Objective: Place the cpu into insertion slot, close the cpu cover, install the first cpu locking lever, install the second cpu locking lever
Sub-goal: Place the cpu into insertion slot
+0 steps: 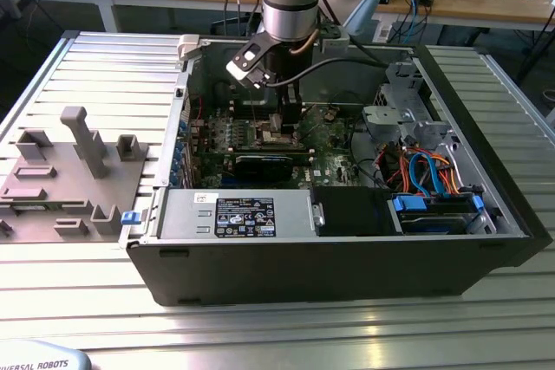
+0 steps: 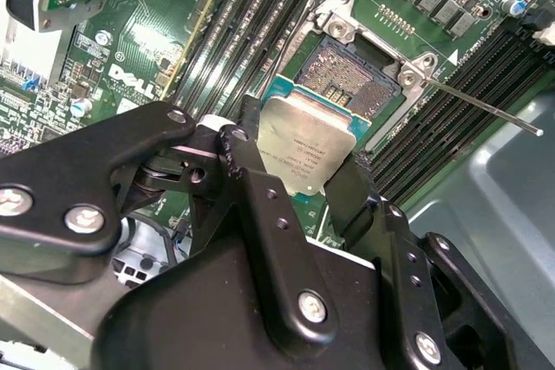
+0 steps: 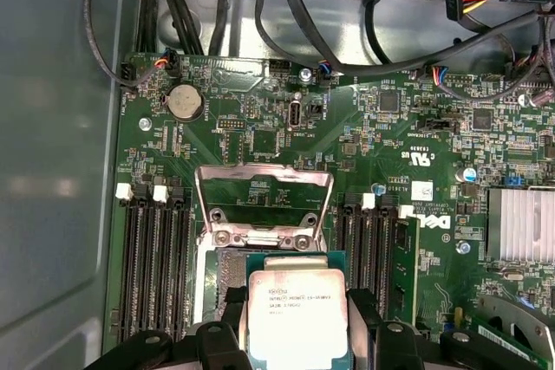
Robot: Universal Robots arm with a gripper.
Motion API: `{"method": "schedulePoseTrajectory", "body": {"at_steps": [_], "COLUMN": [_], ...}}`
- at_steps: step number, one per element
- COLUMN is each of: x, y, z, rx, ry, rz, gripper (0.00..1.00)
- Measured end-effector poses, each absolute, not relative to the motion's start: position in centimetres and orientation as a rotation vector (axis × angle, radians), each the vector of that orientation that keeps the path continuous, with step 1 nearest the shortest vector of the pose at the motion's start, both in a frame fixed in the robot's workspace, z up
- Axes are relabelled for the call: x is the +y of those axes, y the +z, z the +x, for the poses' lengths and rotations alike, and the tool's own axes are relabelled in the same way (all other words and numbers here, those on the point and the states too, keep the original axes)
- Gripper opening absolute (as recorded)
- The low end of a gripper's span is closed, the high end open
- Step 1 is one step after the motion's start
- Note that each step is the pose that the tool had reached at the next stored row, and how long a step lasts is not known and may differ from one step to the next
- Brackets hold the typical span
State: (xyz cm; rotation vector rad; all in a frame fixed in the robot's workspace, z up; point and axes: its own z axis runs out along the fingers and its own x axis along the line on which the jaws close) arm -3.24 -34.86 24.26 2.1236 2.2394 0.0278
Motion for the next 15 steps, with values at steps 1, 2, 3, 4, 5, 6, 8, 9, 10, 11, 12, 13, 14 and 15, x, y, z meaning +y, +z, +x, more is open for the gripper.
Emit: {"method": "schedulePoseTrajectory", "body": {"at_steps": [1, 2, 3, 4, 5, 6, 8, 9, 10, 11, 12, 13, 14, 15], "x": [-34.86, -34.86, -34.86, -34.86, -34.86, -34.86, -34.86, -34.86, -34.86, -34.86, -34.86, -34.86, -34.86, -34.86], "y": [24.25, 24.15, 24.02, 24.01, 24.0, 23.98, 23.95, 23.93, 23.92, 23.88, 23.86, 23.85, 23.84, 23.81], "z": [-3.24, -3.24, -3.24, -3.24, -3.24, -3.24, -3.24, -3.23, -3.23, -3.23, -3.24, -3.24, -3.24, -3.24], "rx": [2.239, 2.239, 2.239, 2.239, 2.239, 2.239, 2.239, 2.239, 2.239, 2.239, 2.239, 2.239, 2.239, 2.239], "ry": [0.028, 0.028, 0.028, 0.028, 0.028, 0.028, 0.028, 0.028, 0.028, 0.028, 0.028, 0.028, 0.028, 0.028], "rz": [2.124, 2.124, 2.124, 2.124, 2.124, 2.124, 2.123, 2.124, 2.123, 2.123, 2.124, 2.123, 2.124, 2.124], "gripper": [0.55, 0.55, 0.55, 0.55, 0.55, 0.55, 0.55, 0.55, 0.55, 0.55, 0.55, 0.55, 0.55, 0.55]}}
